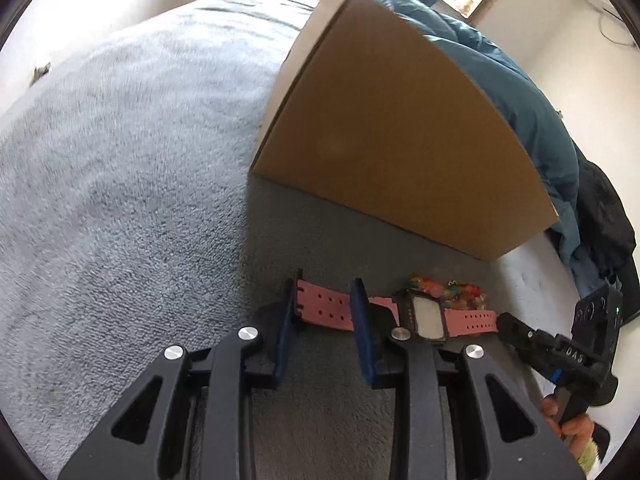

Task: Organize jewelry
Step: 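Close the left tool on the pink watch strap, then lift the pink watch with the left tool and carry it over the box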

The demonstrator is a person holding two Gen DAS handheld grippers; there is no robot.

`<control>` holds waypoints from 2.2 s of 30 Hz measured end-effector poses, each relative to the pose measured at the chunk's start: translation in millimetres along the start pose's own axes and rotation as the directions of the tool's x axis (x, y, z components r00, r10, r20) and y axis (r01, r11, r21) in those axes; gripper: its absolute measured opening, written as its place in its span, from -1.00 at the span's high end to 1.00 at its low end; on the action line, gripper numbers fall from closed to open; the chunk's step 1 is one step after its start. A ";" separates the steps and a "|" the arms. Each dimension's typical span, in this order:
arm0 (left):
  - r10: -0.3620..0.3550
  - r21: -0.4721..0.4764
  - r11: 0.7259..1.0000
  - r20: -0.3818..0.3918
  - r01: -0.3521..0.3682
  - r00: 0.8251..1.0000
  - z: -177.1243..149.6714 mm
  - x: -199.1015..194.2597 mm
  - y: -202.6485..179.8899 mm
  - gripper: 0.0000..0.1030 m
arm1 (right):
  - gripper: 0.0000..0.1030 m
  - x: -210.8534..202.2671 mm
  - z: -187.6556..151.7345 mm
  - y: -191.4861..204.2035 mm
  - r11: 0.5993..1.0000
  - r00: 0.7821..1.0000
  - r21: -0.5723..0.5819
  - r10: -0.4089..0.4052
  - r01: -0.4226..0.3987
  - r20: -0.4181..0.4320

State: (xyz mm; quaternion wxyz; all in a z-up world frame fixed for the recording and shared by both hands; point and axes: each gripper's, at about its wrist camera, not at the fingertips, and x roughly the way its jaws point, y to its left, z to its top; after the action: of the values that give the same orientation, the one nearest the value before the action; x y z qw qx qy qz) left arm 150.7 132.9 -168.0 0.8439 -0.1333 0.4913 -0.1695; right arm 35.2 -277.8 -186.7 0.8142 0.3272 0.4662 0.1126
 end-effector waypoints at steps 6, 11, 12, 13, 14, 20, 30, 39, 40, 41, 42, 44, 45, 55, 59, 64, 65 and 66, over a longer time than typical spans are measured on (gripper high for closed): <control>-0.010 -0.041 0.999 -0.024 0.009 1.000 -2.4 -3.2 4.8 0.49 | 0.67 -2.0 -0.8 3.6 0.999 1.000 0.019 -0.025 0.025 -0.007; -0.063 -0.127 0.990 -0.053 0.056 0.997 1.4 9.5 13.6 0.48 | 0.67 5.3 0.2 0.1 0.999 1.000 0.044 -0.006 0.007 -0.028; -0.077 -0.147 0.987 -0.052 0.068 0.996 1.9 10.2 16.2 0.49 | 0.67 5.7 0.5 -0.4 0.999 1.000 0.051 -0.001 0.002 -0.027; -0.094 -0.167 0.982 -0.048 0.084 0.994 5.0 11.3 19.1 0.49 | 0.67 5.5 1.0 -1.8 0.998 1.000 0.058 0.006 -0.005 -0.025; -0.109 -0.184 0.978 -0.040 0.100 0.993 5.0 10.6 21.8 0.49 | 0.67 5.8 1.0 -1.2 0.998 1.000 0.061 0.010 -0.009 -0.024; -0.076 -0.103 0.992 -0.003 0.075 0.997 -7.2 -3.8 23.1 0.59 | 0.68 -6.7 1.2 4.3 0.997 0.998 0.047 0.058 -0.058 -0.007; 0.232 0.216 0.944 0.108 -0.251 0.967 -26.1 -9.9 -32.8 0.78 | 0.96 -15.7 -4.8 32.6 0.976 0.985 -0.134 -0.162 0.170 0.063; 0.266 0.311 0.887 0.260 -0.341 0.928 -41.9 -47.2 -66.3 0.81 | 0.98 -44.6 -20.2 84.5 0.897 0.951 -0.331 -0.234 0.292 0.204; 0.263 0.310 0.887 0.269 -0.342 0.927 -42.3 -51.7 -68.4 0.81 | 0.98 -45.7 -22.0 90.3 0.891 0.947 -0.341 -0.236 0.300 0.216; 0.258 0.309 0.887 0.286 -0.344 0.923 -44.2 -59.9 -70.4 0.81 | 0.98 -49.8 -23.5 96.0 0.884 0.944 -0.354 -0.236 0.307 0.229; 0.256 0.310 0.885 0.298 -0.347 0.919 -44.8 -64.6 -77.2 0.82 | 0.98 -49.8 -22.9 100.6 0.881 0.943 -0.358 -0.235 0.309 0.237; 0.244 0.312 0.883 0.333 -0.351 0.911 -45.1 -81.8 -82.8 0.82 | 0.98 -62.9 -22.8 111.9 0.873 0.939 -0.376 -0.219 0.311 0.266; 0.238 0.315 0.881 0.350 -0.353 0.906 -43.9 -89.4 -85.4 0.82 | 0.98 -63.9 -22.2 117.2 0.870 0.936 -0.382 -0.213 0.312 0.280; 0.114 0.337 0.898 0.441 -0.281 0.890 48.7 -126.2 -122.4 0.82 | 0.98 -86.3 53.7 166.4 0.846 0.920 -0.447 -0.117 0.290 0.375; 0.119 0.324 0.913 0.370 -0.248 0.921 118.2 -88.9 -122.4 0.82 | 0.98 -54.6 117.8 174.0 0.836 0.927 -0.459 -0.141 0.299 0.348; 0.200 0.313 0.908 0.261 -0.279 0.944 179.3 -30.6 -118.5 0.82 | 0.98 2.6 188.2 163.6 0.873 0.956 -0.404 -0.199 0.273 0.217; 0.215 0.318 0.904 0.240 -0.286 0.947 186.9 -19.4 -118.5 0.82 | 0.98 14.4 199.7 161.2 0.876 0.957 -0.394 -0.217 0.278 0.193; 0.234 0.317 0.903 0.206 -0.291 0.950 197.5 -6.7 -117.7 0.82 | 0.98 20.9 205.0 159.0 0.876 0.957 -0.388 -0.233 0.285 0.176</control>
State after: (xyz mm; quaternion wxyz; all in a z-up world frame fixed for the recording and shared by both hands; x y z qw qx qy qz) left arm 302.0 40.5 -21.5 0.9066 0.0700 0.3967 -0.1257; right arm 236.5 -234.4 -27.5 0.8996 0.0903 0.4203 0.0773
